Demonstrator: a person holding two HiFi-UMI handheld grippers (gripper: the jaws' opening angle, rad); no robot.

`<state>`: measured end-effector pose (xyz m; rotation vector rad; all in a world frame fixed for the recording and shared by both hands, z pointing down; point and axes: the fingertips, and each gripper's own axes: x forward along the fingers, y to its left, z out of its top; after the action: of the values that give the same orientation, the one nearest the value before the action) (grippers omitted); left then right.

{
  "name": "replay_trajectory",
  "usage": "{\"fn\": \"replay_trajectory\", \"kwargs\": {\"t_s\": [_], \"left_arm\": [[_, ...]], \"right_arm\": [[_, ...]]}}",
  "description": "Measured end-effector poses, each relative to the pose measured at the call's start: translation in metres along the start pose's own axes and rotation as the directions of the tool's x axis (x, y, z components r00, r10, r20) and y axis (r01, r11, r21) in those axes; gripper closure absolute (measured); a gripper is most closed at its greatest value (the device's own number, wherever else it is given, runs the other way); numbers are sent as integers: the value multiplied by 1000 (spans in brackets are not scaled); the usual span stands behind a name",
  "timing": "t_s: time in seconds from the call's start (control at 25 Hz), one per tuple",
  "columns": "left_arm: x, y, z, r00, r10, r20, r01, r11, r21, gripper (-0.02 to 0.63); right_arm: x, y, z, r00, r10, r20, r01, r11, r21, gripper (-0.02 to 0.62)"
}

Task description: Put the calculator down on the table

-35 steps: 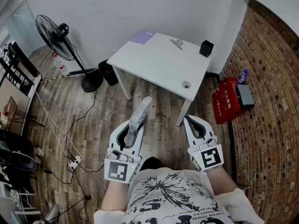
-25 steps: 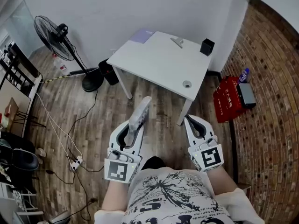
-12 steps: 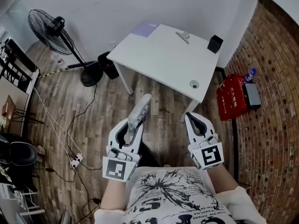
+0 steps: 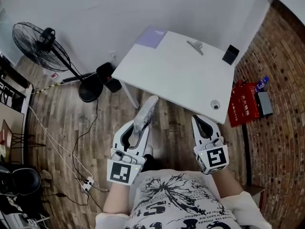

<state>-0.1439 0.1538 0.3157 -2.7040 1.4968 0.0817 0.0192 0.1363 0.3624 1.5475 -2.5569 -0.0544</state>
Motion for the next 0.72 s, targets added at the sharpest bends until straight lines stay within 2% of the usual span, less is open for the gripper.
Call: {"fn": "replay_trajectory", "kwargs": {"t_s": [0.16, 0.4, 0.56, 0.72], "left_arm": [[34, 77, -5, 993, -113, -36, 114, 993, 30, 469], [80, 166, -18, 973, -216, -74, 219, 975, 26, 469], [109, 195, -35, 960, -258, -110, 256, 966, -27, 469], [149, 196, -55, 937, -319, -142, 312, 947, -70, 469]], "right_arm": [[76, 13, 14, 998, -63, -22, 63, 998, 19, 581], [162, 17, 19, 984, -173, -41, 173, 985, 8, 581], [190, 6, 17, 970, -235, -59, 237, 971, 32, 580], [209, -20, 5, 958, -274, -84, 279, 959, 42, 581]]}}
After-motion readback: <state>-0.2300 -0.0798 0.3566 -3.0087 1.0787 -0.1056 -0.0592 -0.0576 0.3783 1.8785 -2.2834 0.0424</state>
